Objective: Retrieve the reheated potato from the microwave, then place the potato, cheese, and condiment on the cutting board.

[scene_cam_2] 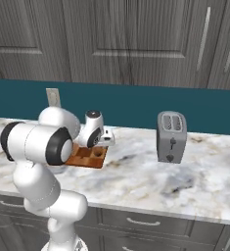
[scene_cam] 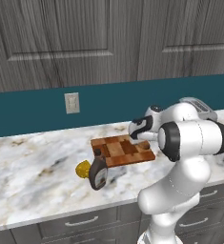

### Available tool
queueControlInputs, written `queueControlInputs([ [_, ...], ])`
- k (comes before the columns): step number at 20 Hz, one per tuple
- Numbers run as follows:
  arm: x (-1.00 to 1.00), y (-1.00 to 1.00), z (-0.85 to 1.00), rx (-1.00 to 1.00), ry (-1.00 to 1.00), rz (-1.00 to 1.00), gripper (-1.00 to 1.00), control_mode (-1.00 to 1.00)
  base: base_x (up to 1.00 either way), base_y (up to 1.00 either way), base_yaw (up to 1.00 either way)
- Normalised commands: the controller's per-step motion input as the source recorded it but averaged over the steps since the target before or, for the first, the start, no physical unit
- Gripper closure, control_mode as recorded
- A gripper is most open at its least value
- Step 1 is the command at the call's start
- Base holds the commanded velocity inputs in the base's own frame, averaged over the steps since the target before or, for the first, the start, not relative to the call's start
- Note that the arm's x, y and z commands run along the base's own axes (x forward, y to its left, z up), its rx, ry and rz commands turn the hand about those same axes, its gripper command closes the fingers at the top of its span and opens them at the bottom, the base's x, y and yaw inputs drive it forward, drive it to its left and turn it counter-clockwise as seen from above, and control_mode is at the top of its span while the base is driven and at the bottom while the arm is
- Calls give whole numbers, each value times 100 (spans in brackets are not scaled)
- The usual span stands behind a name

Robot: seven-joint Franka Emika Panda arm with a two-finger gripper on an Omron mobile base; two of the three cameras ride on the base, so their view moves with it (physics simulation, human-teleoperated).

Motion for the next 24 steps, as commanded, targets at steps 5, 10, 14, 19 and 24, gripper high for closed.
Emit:
queueControlInputs([
  [5,-2,1,18,3,0,-8,-100,-100,0,0,0],
  [10,-7,3,38,1,0,-8,-100,-100,0,0,0],
  [14,-26,0,32,0,-9,-6,-100,-100,0,0,0],
  [19,-52,0,27,1,-6,-1,-100,-100,0,0,0],
  [24,-58,4,22,5,-5,0,-100,-100,0,0,0],
])
